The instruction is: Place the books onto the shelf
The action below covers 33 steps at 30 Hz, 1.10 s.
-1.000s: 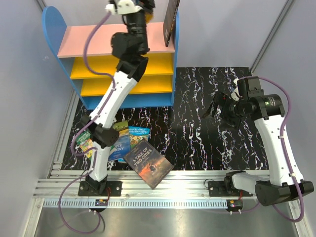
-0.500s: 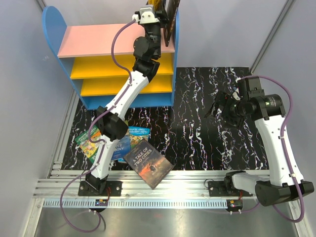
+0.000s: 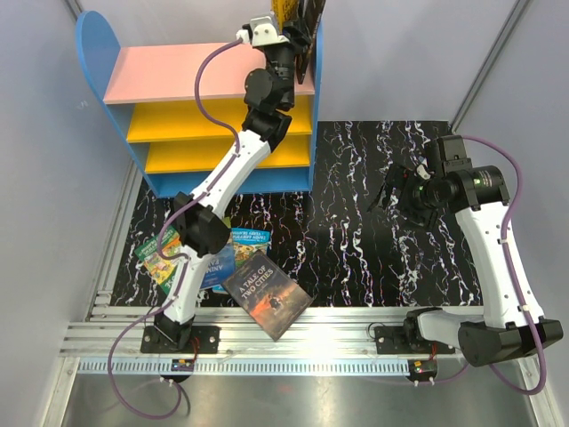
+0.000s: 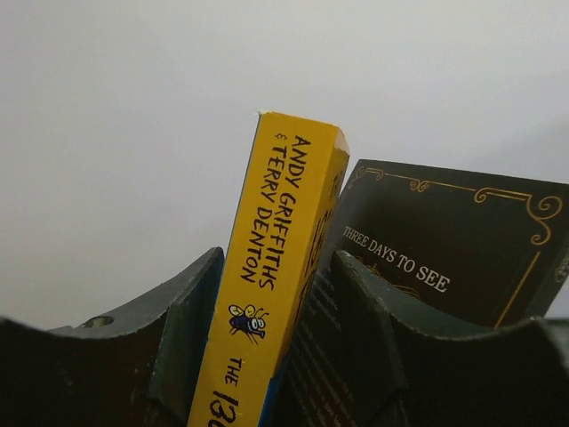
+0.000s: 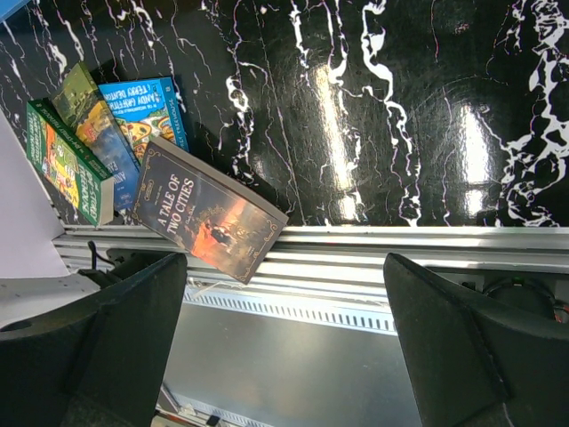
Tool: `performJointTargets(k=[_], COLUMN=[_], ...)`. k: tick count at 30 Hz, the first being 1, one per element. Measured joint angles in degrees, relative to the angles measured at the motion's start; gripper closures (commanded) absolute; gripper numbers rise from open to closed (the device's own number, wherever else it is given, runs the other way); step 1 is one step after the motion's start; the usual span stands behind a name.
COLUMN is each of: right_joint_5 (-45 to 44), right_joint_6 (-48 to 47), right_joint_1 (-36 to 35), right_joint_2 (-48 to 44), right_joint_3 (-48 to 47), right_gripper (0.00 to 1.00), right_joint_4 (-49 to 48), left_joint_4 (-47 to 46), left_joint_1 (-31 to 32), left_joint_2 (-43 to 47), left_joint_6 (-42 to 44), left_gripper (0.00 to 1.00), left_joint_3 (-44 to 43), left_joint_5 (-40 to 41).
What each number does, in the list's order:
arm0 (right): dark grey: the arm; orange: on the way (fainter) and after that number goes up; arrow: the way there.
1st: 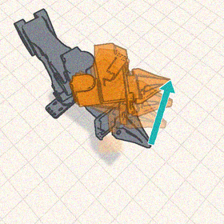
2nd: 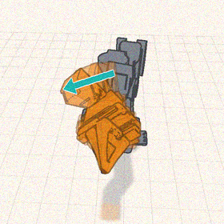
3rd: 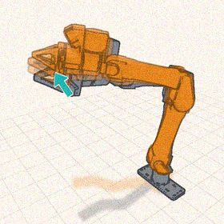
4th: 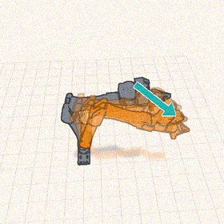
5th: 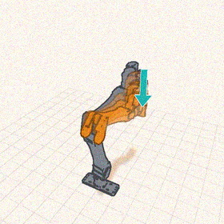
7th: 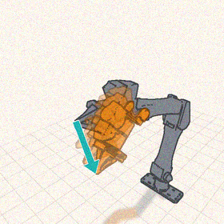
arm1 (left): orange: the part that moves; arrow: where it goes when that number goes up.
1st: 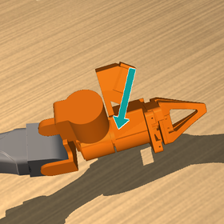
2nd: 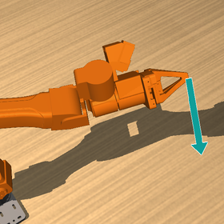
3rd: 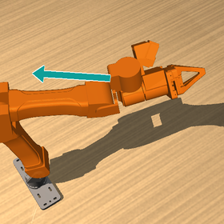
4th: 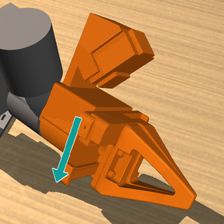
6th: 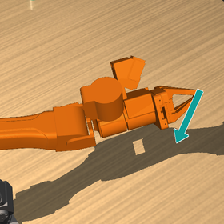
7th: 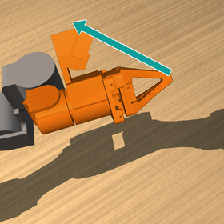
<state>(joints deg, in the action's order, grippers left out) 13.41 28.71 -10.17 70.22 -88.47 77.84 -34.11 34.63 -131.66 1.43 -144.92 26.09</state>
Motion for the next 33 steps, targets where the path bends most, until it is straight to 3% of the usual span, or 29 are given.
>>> performJointTargets(k=[5,10,12,13,33], right_joint_5=[0.07,0.24,0.46,0.7,1.22], right_joint_6=[-0.02,-0.02,-0.02,-0.02,1.46], right_joint_1=[0.0,0.0,0.0,0.0,0.0], right_joint_2=[-0.02,-0.02,-0.02,-0.04,-2.95], right_joint_3=[0.13,0.74,0.9,0.96,3.08], right_gripper=[0.0,0.0,0.0,0.0,0.0], right_joint_4=[0.02,0.02,0.02,0.0,0.02], left_joint_4=[0.2,0.11,0.07,0.11,-0.02], left_joint_1=[0.68,0.76,0.81,0.85,2.78], left_joint_2=[1.66,3.04,3.39,3.69,9.79], left_joint_6=[-0.9,-1.31,-1.55,-1.77,-6.47], left_gripper=[0.77,0.21,0.11,0.01,0.01], left_joint_3=[1.55,3.02,3.02,3.04,8.22], left_joint_5=[-0.2,-0.55,-0.94,-1.16,-7.78])
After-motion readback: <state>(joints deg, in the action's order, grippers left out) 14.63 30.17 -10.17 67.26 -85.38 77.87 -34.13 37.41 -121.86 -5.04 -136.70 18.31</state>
